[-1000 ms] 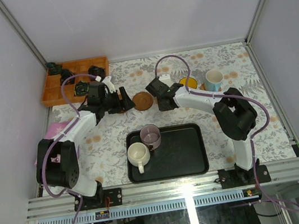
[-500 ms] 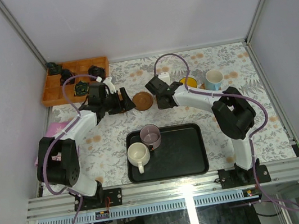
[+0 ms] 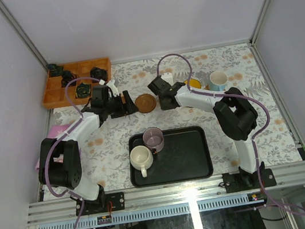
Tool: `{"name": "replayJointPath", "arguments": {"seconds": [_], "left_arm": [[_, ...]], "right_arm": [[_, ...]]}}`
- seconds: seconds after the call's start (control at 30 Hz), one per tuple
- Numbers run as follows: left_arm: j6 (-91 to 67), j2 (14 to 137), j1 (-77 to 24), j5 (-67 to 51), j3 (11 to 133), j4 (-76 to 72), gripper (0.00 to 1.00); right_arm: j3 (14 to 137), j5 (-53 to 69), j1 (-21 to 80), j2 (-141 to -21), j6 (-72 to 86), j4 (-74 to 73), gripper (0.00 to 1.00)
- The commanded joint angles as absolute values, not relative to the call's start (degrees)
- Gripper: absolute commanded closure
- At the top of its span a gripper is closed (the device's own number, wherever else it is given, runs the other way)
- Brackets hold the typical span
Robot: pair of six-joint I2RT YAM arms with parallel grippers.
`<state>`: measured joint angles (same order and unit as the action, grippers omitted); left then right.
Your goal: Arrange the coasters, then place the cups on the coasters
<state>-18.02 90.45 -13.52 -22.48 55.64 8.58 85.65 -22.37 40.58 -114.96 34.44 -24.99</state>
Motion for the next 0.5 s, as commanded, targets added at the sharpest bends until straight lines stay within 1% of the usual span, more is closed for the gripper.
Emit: {"name": "replayJointPath", "arguments": {"seconds": [0.0,0.47], "left_arm": [[-16.44,91.14,-13.89,-22.29,57.66,8.44,0.26],[-16.61,91.22,-13.89,-22.54,57.72,8.36,0.26]], "right_arm": [[89.17,-23.91,40.17,-113.38,34.34,-22.8,1.0],[87.27,-23.03,40.17,-111.56,36.69,-24.66,1.0]]}}
